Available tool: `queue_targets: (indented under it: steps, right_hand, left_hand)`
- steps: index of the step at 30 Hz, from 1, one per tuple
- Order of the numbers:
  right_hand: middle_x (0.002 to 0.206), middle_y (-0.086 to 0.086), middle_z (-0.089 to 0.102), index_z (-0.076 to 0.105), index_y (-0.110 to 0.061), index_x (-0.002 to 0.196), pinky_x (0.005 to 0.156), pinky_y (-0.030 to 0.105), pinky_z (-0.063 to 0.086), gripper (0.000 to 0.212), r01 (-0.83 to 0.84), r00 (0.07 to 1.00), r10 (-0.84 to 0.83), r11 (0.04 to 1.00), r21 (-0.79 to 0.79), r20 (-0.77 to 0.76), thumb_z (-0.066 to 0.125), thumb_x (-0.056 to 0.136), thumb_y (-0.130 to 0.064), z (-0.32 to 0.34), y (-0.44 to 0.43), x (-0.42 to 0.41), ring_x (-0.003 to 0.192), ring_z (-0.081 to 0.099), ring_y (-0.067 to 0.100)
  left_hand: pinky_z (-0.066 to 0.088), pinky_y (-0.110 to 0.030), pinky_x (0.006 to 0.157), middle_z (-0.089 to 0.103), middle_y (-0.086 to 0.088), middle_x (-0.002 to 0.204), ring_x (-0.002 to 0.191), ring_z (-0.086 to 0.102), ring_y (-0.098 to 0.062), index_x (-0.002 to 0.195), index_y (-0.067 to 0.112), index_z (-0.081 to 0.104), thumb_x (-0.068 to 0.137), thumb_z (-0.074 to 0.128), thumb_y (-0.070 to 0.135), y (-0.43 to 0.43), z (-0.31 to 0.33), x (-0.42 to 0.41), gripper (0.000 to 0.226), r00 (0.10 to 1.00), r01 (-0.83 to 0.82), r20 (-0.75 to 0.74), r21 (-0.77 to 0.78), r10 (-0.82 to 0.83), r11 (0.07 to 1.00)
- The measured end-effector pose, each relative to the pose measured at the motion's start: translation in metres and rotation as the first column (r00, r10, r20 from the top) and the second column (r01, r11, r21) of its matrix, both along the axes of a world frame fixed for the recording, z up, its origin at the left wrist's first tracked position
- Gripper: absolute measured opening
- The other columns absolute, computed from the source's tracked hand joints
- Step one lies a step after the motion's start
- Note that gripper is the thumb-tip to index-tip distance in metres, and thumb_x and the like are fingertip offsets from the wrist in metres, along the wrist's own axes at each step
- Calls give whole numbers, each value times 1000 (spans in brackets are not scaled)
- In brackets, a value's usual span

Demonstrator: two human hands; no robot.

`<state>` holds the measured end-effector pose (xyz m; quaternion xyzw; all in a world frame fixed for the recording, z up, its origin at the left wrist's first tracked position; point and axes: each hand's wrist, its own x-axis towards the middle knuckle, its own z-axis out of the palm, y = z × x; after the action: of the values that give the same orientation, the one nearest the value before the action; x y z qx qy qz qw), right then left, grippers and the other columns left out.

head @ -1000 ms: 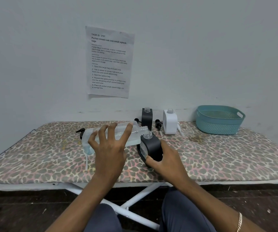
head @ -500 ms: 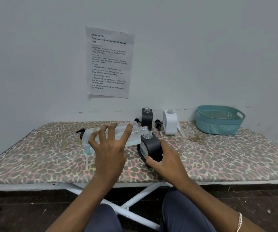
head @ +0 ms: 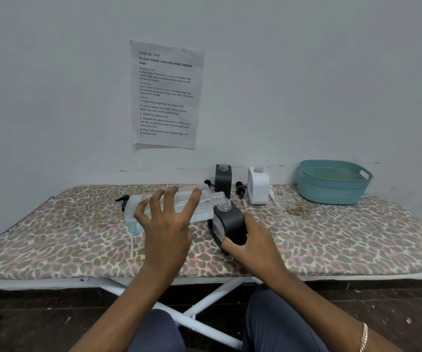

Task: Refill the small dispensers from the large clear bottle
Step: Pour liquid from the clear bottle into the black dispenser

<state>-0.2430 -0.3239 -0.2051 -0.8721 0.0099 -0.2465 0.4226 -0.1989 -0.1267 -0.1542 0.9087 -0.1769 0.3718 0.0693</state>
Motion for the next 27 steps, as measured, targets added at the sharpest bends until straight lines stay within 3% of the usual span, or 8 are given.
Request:
queue_targets:
  steps: [13,19,27]
  right_hand:
    - [93,-17,67,57,-36,108,69,11,48,37,-7,1000,7,1000,7,-5,71,77,-52,1,1,-1,89,62,-3]
    - [92,-17,68,57,-36,108,65,14,48,38,1,1000,-1,1000,4,-13,72,76,-51,1,1,-1,87,62,-1]
    - [94,-17,67,56,-36,108,66,12,47,38,-4,1000,4,1000,-5,-22,71,77,-52,3,1,-2,89,60,-3]
  left_hand:
    - [34,-64,98,59,-17,136,127,53,-43,148,32,58,57,77,-9,0,0,1,101,1000,5,3,4,-5,1000]
    - [33,-64,98,58,-17,137,128,51,-43,149,33,56,61,65,-6,1,-1,1,97,1000,-3,-2,14,3,1000]
    - [34,-64,99,58,-16,137,127,52,-43,149,33,57,59,68,-9,0,0,1,100,1000,-12,4,16,12,1000]
